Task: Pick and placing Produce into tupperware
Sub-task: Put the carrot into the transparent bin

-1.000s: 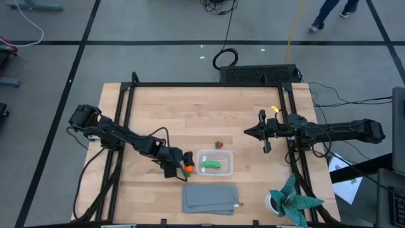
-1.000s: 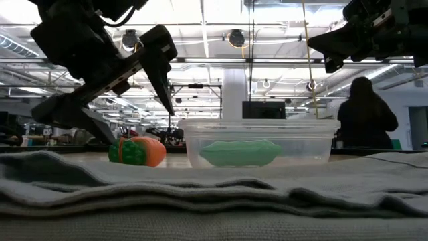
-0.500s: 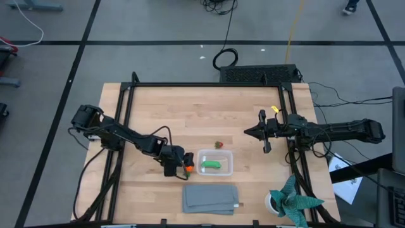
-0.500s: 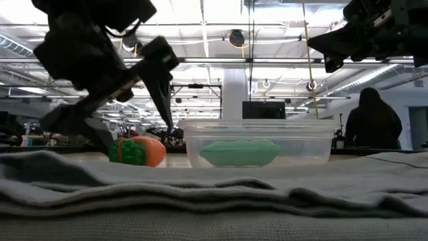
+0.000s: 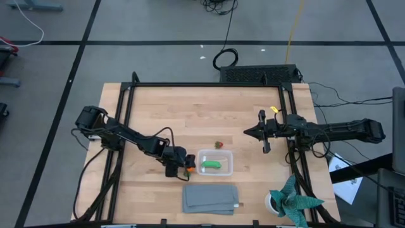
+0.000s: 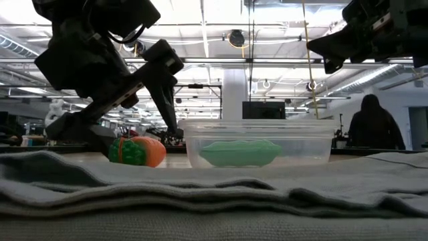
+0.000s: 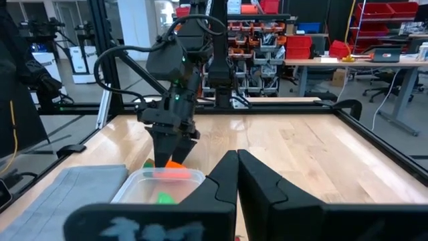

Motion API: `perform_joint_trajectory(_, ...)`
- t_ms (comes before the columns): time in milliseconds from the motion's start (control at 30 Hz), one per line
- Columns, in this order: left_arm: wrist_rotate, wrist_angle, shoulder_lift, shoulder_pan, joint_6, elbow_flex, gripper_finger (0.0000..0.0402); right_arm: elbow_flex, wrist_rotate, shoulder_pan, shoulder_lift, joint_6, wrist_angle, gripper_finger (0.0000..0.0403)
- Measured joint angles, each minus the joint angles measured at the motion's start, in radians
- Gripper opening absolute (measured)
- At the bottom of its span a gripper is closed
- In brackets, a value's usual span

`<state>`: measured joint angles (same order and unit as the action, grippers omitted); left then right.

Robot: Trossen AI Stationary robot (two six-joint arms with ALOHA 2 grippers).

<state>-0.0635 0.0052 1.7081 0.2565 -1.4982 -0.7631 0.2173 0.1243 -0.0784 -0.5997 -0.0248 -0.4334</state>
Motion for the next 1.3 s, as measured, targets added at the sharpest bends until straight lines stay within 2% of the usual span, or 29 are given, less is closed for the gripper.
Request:
perform_joint_trajectory(133,-0.007,-0.001,0.002,-0.001,0.011,0.001,0.0338,0.000,0.000,0.000,-0.010,0.003,0.001,0.0000)
perform_joint_trajectory(467,-0.012,-0.005,0.006,0.000,0.046,0.003,0.0244,0.000,0.000,0.000,-0.020,0.003,-0.003,0.0000)
perform_joint_trajectory(733,0.004,-0.002,0.006,0.001,0.072,0.004,0.0195,0.000,0.000,0.000,-0.020,0.003,-0.003,0.0000)
perform_joint_trajectory(967,0.035,0.030,0.003,0.002,0.104,0.004,0.0169,0.000,0.000,0.000,-0.020,0.003,-0.003,0.0000)
perform_joint_trajectory(1300,0.137,0.051,-0.023,0.024,0.149,0.006,0.0166,0.000,0.000,0.000,-0.020,0.003,-0.002,0.0000)
